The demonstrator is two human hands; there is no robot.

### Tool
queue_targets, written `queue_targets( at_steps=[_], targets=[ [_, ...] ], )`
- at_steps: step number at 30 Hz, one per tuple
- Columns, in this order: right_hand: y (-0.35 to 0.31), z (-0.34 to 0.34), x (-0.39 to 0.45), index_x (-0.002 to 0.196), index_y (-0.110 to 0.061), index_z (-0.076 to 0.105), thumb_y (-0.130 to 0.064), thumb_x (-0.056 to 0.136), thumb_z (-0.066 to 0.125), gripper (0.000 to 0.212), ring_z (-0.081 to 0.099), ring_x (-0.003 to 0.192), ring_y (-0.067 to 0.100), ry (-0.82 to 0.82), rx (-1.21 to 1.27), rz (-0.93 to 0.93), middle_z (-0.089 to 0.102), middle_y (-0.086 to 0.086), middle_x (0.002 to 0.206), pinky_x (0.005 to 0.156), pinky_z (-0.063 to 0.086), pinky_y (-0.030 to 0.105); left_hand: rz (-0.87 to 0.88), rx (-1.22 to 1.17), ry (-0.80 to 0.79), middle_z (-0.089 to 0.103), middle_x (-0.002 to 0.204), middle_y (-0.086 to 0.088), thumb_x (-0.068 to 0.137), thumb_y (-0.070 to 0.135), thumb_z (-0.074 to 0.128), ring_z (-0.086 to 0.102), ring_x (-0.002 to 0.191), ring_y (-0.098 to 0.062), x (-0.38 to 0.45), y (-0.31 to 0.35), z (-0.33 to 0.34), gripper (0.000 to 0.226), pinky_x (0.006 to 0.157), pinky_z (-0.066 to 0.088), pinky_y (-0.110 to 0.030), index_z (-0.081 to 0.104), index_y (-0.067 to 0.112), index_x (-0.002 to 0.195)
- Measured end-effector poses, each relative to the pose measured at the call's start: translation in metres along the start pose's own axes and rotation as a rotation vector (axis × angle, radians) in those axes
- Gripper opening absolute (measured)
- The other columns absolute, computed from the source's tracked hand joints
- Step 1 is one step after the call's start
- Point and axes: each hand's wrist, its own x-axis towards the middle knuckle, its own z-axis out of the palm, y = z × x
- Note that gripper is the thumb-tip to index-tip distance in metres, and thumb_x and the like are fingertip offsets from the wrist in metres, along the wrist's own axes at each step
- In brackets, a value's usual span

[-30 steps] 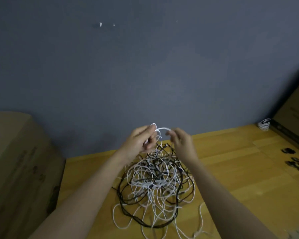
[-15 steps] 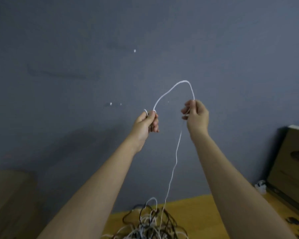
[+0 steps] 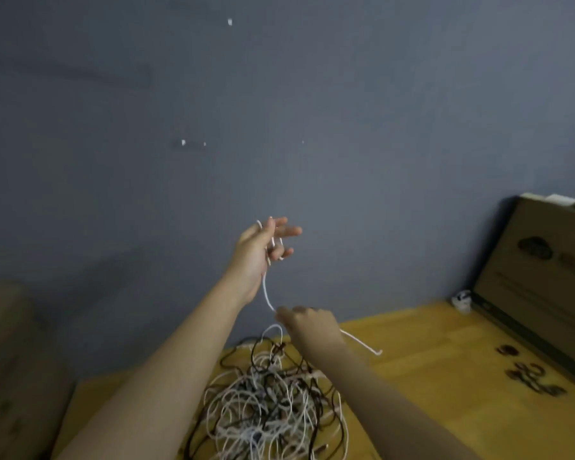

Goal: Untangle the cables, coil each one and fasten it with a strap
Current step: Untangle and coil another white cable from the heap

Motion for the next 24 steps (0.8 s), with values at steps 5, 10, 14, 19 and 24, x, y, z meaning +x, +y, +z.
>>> queue_targets(
  at_steps=[5, 10, 14, 19, 24],
  targets=[
    [-0.01, 0.018, -0.045, 0.074, -0.024, 0.066, -0.022, 0.068, 0.059, 0.009, 0.05, 0.041, 0.016, 0.292, -0.018, -0.233, 0.05, -0.005, 0.054, 0.04, 0.018, 0.02, 0.037, 0.605, -0.069, 0.059, 0.11, -0.008, 0.105, 0.014, 0.03, 0.052, 0.055, -0.002, -0.003, -0.066, -0.03, 0.013, 0.087, 0.049, -0.028, 0.042, 0.02, 0.104],
    [0.012, 0.012, -0.063, 0.087, -0.017, 0.063, -0.03, 0.094, 0.053, 0.018, 0.054, 0.055, 0.019, 0.45, 0.184, -0.16, 0.057, -0.001, 0.07, 0.041, 0.042, 0.031, -0.274, 0.981, -0.408, 0.06, 0.076, -0.001, 0.099, 0.052, 0.023, 0.06, 0.085, -0.014, -0.026, -0.092, -0.052, 0.046, 0.094, 0.043, -0.032, 0.054, 0.022, 0.113],
    [0.039, -0.005, -0.057, 0.089, -0.016, 0.063, -0.048, 0.087, 0.058, 0.032, 0.054, 0.062, 0.009, 0.458, 0.54, 0.244, 0.059, -0.009, 0.072, 0.052, 0.046, 0.03, -0.311, 0.72, -0.584, 0.055, 0.063, 0.004, 0.096, 0.049, 0.023, 0.046, 0.063, -0.003, -0.065, -0.098, -0.038, 0.045, 0.067, 0.043, -0.014, 0.05, 0.013, 0.095],
    [0.033, 0.013, -0.058, 0.082, -0.02, 0.06, -0.025, 0.089, 0.064, 0.01, 0.039, 0.051, 0.004, 0.372, 0.962, 0.423, 0.049, -0.008, 0.059, 0.051, 0.031, 0.018, -0.413, 0.307, -0.523, 0.033, 0.054, 0.007, 0.102, 0.025, 0.034, 0.028, 0.043, -0.006, -0.087, -0.092, -0.029, 0.027, 0.051, 0.043, -0.018, 0.045, 0.012, 0.08],
    [0.012, 0.059, -0.071, 0.082, -0.021, 0.062, -0.023, 0.1, 0.047, 0.023, 0.038, 0.052, 0.005, 0.191, 1.138, 0.498, 0.046, -0.007, 0.059, 0.053, 0.033, 0.024, -0.433, -0.052, -0.314, 0.029, 0.047, 0.009, 0.101, 0.023, 0.031, 0.022, 0.035, -0.004, -0.091, -0.088, -0.03, 0.03, 0.046, 0.041, -0.018, 0.044, 0.012, 0.076]
  ],
)
